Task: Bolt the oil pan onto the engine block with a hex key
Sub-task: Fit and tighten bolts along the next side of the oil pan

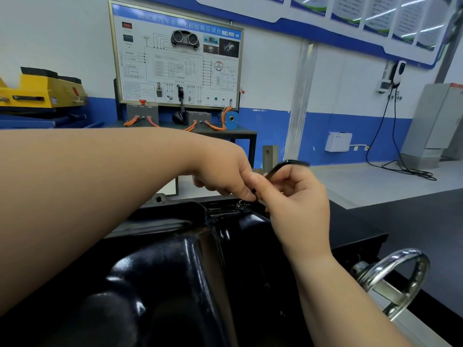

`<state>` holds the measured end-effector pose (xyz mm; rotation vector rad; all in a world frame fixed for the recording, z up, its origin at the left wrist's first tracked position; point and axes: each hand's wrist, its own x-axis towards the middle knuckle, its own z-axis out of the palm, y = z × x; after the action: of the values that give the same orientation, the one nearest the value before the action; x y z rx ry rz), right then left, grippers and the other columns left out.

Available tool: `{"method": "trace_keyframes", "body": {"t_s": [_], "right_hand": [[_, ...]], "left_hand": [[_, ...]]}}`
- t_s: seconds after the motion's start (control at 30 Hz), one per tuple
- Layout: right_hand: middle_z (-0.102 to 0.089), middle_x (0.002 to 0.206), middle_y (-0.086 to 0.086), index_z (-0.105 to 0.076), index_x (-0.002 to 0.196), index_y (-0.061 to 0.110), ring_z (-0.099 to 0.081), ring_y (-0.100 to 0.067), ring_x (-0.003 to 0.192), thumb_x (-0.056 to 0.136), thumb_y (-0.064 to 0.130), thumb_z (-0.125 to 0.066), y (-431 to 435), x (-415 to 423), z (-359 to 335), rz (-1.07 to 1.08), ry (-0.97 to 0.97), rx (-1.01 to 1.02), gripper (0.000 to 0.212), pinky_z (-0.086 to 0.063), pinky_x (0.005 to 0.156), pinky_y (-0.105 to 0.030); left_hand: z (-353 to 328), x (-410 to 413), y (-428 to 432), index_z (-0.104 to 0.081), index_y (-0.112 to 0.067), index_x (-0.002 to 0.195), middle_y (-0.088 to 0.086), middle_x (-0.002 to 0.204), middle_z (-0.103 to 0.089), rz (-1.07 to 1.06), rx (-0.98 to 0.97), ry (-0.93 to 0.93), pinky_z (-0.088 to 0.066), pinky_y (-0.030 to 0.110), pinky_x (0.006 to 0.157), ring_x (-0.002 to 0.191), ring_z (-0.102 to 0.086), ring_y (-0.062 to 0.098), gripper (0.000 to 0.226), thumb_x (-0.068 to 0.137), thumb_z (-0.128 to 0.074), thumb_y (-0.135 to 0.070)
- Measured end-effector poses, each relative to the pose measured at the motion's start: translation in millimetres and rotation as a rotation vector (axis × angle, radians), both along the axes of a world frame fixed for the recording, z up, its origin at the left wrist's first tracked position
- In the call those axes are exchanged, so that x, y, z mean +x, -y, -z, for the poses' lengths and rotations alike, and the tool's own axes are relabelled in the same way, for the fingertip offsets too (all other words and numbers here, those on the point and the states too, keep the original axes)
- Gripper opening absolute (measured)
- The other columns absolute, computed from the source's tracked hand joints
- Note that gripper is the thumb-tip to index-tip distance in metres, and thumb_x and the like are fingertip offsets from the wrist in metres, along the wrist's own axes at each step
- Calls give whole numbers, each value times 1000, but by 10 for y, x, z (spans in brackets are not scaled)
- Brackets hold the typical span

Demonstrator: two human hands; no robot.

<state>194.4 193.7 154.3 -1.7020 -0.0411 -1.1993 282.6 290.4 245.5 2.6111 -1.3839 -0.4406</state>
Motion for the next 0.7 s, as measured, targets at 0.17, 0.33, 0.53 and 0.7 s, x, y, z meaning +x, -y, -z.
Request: {"method": "trace_keyframes", "body": {"t_s": [0.17, 0.33, 0.53, 0.7], "right_hand": [[-61, 68, 5, -63, 73, 18, -58, -14, 65, 80, 23, -72, -9, -9, -3, -36, -47, -31, 12, -50, 61, -26], [-71, 88, 9, -66, 97, 39, -64, -9, 76, 89, 15, -57, -47, -43, 14, -116, -35, -78, 27, -53, 65, -22], [-73, 84, 13, -70, 89, 34, -63, 4, 69, 88, 2, -61, -43, -39, 8, -114, 5, -76, 33, -47, 62, -11], [-66, 68, 1, -60, 63, 35, -63, -17, 65, 80, 14, -73, -36, 10, -2, -47, 8, -31, 30, -54, 61, -33]], "left_hand": [[-6, -6, 5, -56, -29, 42, -7, 41, -38, -3, 2, 2, -25, 18, 40, 39, -27, 13, 42, 83, -57, -22], [2, 2, -16, -56, -23, 60, -6, 44, -35, -6, 6, 8, -24, 18, 40, 39, -25, 14, 29, 88, -59, -30], [5, 26, -8, -50, -20, 51, -7, 43, -37, -19, 3, 4, -25, 16, 40, 38, -26, 12, 39, 88, -60, -28], [9, 32, -2, -52, -24, 44, -8, 40, -37, -31, 4, -4, -23, 15, 37, 35, -26, 11, 44, 87, -61, -26]]}}
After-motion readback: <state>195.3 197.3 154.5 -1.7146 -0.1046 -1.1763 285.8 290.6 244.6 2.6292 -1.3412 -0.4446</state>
